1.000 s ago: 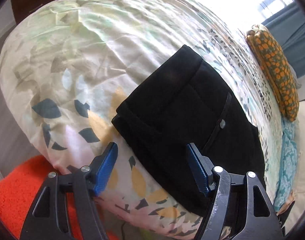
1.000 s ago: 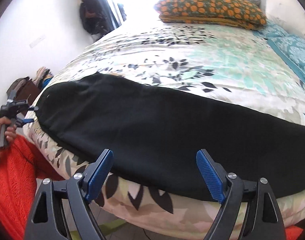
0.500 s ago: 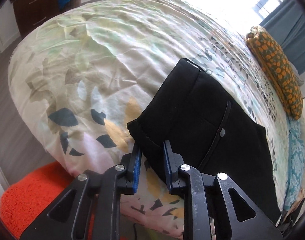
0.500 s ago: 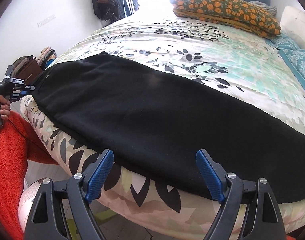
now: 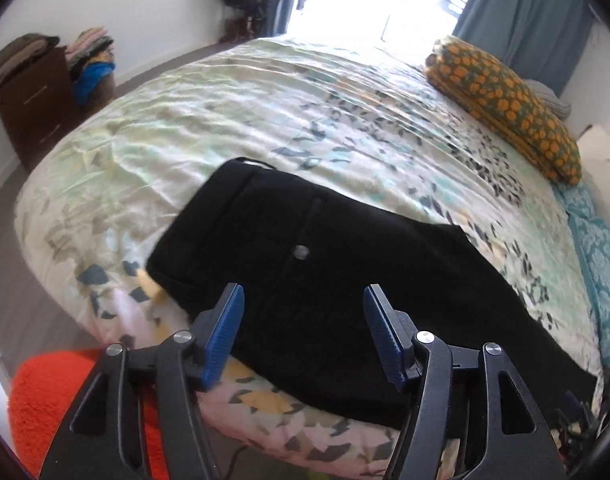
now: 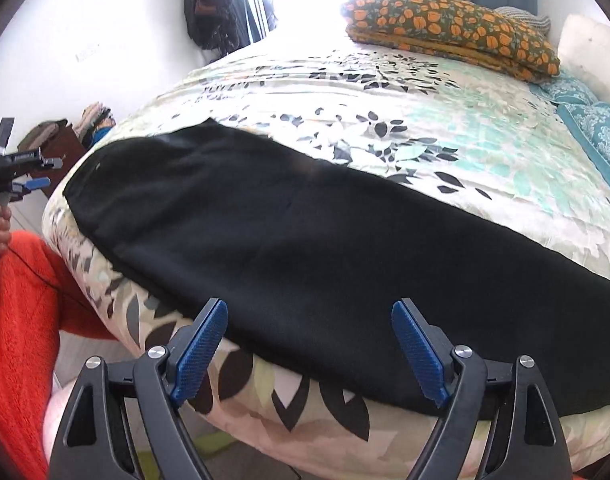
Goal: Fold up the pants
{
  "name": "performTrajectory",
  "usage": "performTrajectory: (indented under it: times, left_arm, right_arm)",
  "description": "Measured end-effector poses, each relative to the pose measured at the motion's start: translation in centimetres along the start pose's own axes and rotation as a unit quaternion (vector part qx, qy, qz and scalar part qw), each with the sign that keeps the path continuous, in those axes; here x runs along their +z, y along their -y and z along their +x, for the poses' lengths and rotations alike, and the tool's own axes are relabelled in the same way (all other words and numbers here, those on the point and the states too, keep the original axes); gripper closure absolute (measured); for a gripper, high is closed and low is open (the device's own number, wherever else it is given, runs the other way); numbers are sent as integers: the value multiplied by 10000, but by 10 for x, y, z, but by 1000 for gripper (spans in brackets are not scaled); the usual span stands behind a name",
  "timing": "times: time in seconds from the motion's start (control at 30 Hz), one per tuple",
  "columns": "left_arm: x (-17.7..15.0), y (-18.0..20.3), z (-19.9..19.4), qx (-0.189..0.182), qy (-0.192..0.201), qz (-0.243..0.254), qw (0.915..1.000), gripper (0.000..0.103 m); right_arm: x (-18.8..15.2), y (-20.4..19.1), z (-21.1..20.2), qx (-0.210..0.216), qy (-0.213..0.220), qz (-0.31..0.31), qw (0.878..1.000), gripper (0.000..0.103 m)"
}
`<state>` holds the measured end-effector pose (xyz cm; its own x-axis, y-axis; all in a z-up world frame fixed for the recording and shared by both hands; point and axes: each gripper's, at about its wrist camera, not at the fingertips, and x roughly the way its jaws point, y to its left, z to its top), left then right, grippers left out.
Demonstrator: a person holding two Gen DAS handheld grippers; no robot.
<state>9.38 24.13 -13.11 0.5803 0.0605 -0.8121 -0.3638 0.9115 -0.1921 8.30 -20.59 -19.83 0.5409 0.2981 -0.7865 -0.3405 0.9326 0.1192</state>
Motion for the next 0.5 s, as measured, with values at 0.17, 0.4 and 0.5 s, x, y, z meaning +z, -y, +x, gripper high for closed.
performTrajectory:
  times: [0.17, 0.4, 0.5]
  left_arm:
    - [-57, 96, 47, -216, -913, 1822, 9788, 43]
    - [-95, 92, 23, -55, -1402, 2435, 9597, 54]
    - [-76, 97, 12, -120, -852, 2217, 9713, 34]
  right_arm:
    - [9, -7, 37, -309, -346, 45, 9989, 19]
    - [-24, 6, 17, -327, -661, 237, 9970, 19]
    - [-13, 10, -1, -337, -51, 373, 9987, 19]
